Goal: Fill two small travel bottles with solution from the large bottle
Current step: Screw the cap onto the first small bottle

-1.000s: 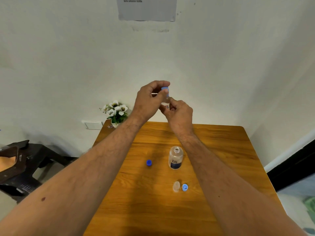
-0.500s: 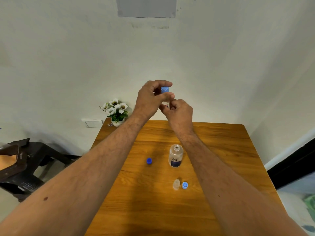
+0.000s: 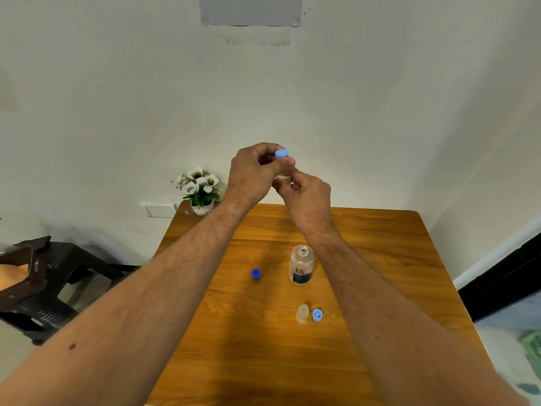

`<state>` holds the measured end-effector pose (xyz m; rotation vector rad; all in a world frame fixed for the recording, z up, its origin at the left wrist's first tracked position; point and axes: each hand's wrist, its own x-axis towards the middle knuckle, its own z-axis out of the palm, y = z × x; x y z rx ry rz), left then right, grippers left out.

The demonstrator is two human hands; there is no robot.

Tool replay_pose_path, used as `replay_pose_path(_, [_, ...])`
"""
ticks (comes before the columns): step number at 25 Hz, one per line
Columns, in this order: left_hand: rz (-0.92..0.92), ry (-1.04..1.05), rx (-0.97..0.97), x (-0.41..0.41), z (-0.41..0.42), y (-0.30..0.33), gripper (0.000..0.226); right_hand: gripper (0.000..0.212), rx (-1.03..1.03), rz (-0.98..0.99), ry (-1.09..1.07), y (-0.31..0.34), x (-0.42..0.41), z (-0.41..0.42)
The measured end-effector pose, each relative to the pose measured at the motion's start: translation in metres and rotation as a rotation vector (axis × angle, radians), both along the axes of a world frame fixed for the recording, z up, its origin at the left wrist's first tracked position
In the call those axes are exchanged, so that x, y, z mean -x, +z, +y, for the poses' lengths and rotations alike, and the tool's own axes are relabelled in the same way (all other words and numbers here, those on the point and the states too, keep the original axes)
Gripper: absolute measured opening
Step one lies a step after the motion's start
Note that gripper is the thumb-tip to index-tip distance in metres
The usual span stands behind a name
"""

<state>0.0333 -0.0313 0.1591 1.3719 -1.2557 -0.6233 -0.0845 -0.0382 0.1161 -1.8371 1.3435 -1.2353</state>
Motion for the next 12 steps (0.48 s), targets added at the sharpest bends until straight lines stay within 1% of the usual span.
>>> replay_pose_path(3, [-0.068,-0.007,0.008,-0.004,0.003,0.0,0.014,0.029,-0.038,-0.026,0.036,0.0,0.0,0.003])
replay_pose_path(7, [-0.093,-0.041,0.008,-0.01,0.007,0.001,0.013,0.025,-0.123,-0.073,0.094,0.001,0.0,0.001])
replay_pose_path(10, [-0.094,-0.09,-0.007,-0.016,0.009,0.0,0.01,0.027,-0.149,-0.069,0.14,0.002,0.001,0.001])
replay_pose_path(12, [-0.059,-0.111,-0.006,-0.02,0.01,-0.001,0.011,0.027,-0.174,-0.071,0.164,0.003,0.002,0.002])
